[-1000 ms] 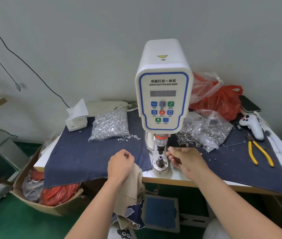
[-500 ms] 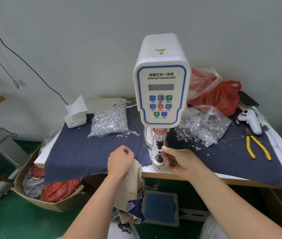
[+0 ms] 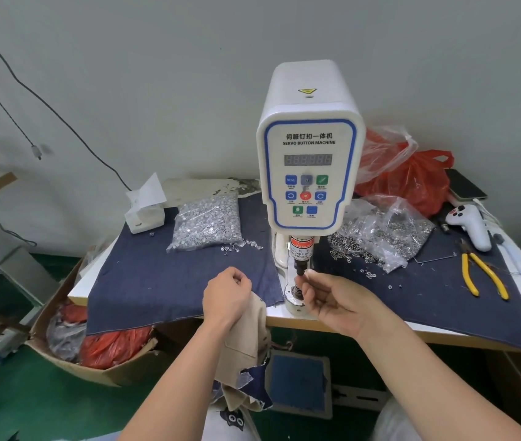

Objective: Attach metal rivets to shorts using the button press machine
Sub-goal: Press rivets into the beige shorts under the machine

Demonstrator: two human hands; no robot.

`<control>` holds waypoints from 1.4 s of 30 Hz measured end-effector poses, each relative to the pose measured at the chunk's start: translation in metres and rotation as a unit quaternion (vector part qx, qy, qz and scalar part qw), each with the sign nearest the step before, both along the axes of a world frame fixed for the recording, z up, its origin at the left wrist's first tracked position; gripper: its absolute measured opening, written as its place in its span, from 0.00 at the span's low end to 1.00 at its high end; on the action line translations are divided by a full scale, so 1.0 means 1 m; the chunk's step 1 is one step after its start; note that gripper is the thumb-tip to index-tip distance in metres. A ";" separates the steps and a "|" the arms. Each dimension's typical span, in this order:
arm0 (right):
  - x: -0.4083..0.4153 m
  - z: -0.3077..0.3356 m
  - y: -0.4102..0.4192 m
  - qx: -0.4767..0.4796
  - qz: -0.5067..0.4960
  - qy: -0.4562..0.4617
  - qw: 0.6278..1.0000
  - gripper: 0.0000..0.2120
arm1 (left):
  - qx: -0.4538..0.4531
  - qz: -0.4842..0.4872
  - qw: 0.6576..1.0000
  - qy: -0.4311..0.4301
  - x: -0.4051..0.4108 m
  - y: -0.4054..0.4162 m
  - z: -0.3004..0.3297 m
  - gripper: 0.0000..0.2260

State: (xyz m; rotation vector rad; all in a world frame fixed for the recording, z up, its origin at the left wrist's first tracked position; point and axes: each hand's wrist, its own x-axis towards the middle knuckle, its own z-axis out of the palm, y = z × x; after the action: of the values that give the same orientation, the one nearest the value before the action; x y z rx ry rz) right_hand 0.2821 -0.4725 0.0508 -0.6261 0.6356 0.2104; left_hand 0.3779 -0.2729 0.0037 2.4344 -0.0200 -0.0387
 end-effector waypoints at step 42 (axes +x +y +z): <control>-0.003 -0.052 -0.060 -0.638 -0.018 -0.082 0.765 0.13 | 0.041 0.120 0.992 0.005 0.068 -0.003 0.006 0.09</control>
State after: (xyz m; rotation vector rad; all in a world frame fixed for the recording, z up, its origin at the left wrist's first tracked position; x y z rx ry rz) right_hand 0.2788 -0.5327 -0.0011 -1.9330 0.5540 -0.3821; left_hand 0.4463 -0.2755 0.0102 2.5006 0.2848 0.0571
